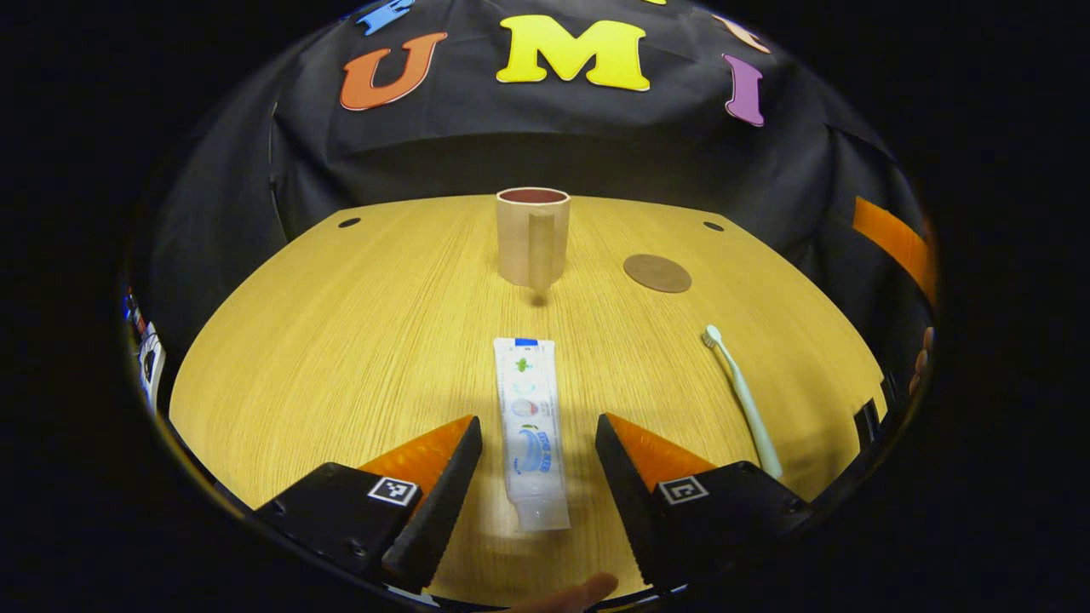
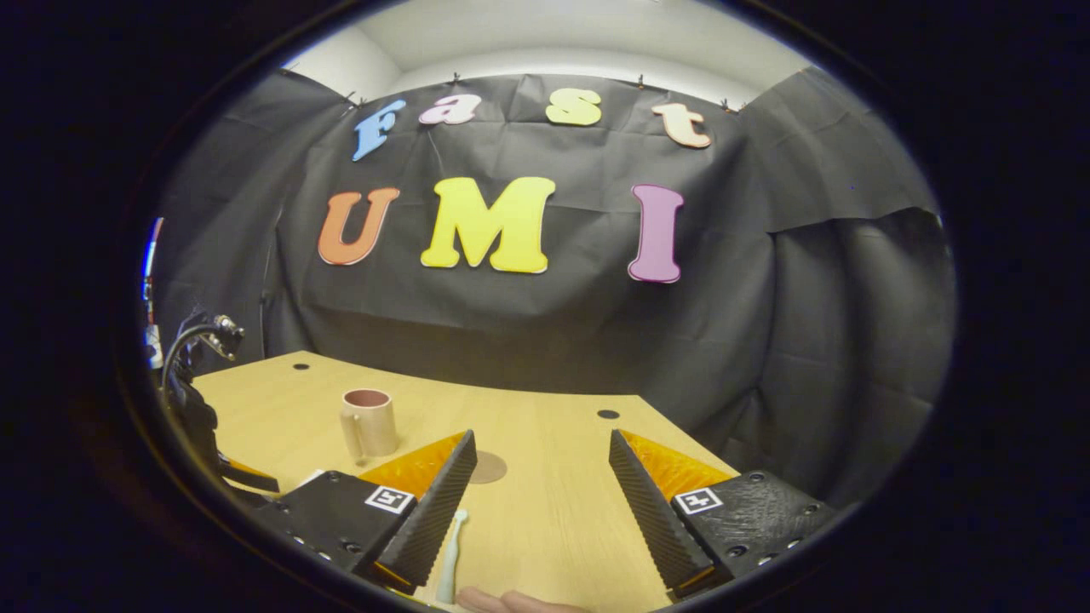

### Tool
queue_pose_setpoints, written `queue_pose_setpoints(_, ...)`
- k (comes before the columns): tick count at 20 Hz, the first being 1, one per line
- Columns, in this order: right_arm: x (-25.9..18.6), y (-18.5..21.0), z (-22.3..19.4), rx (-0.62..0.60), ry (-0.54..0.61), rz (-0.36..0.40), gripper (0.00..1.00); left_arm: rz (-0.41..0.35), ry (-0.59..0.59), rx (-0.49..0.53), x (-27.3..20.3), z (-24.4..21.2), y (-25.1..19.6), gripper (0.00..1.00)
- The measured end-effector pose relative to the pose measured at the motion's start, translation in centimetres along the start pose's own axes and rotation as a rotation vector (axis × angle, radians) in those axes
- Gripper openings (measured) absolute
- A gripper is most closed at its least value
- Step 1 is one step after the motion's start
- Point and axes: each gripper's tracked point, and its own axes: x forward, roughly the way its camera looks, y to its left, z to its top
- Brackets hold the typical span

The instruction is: Put the toothbrush and toothpaste on the desktop into the cup, then pick up the cup and place it on the coaster on the desktop.

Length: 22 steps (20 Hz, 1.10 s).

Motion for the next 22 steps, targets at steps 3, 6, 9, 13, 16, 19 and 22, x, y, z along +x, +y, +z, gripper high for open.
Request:
queue_pose_setpoints(3,-0.3,0.4,0.0,-0.014,-0.008,0.011,0.95,-0.018,0.037,-0.028,0.3,-0.8,-0.2,0.82)
queue_pose_setpoints(6,-0.4,0.4,0.2,-0.024,-0.011,0.005,0.95,-0.046,0.04,-0.039,0.3,-0.8,-0.2,0.52)
queue_pose_setpoints(9,-0.4,0.5,-0.1,-0.024,-0.004,0.003,0.95,-0.051,0.038,-0.016,0.4,-1.1,-0.1,0.47)
queue_pose_setpoints(13,-0.5,0.4,0.0,-0.013,-0.001,0.004,0.95,-0.031,0.021,0.064,0.5,-0.7,-0.2,0.46)
queue_pose_setpoints(16,-0.5,0.7,-0.3,-0.014,0.007,0.011,0.96,-0.037,-0.003,0.071,0.1,-0.5,-0.5,0.41)
queue_pose_setpoints(19,-0.1,0.8,-0.9,-0.016,0.028,0.009,0.95,0.004,-0.123,0.108,-1.4,2.1,-0.1,0.4)
queue_pose_setpoints(22,0.4,1.4,-2.5,-0.005,0.079,0.02,0.96,0.003,-0.263,0.081,-2.9,5.8,-0.4,0.39)
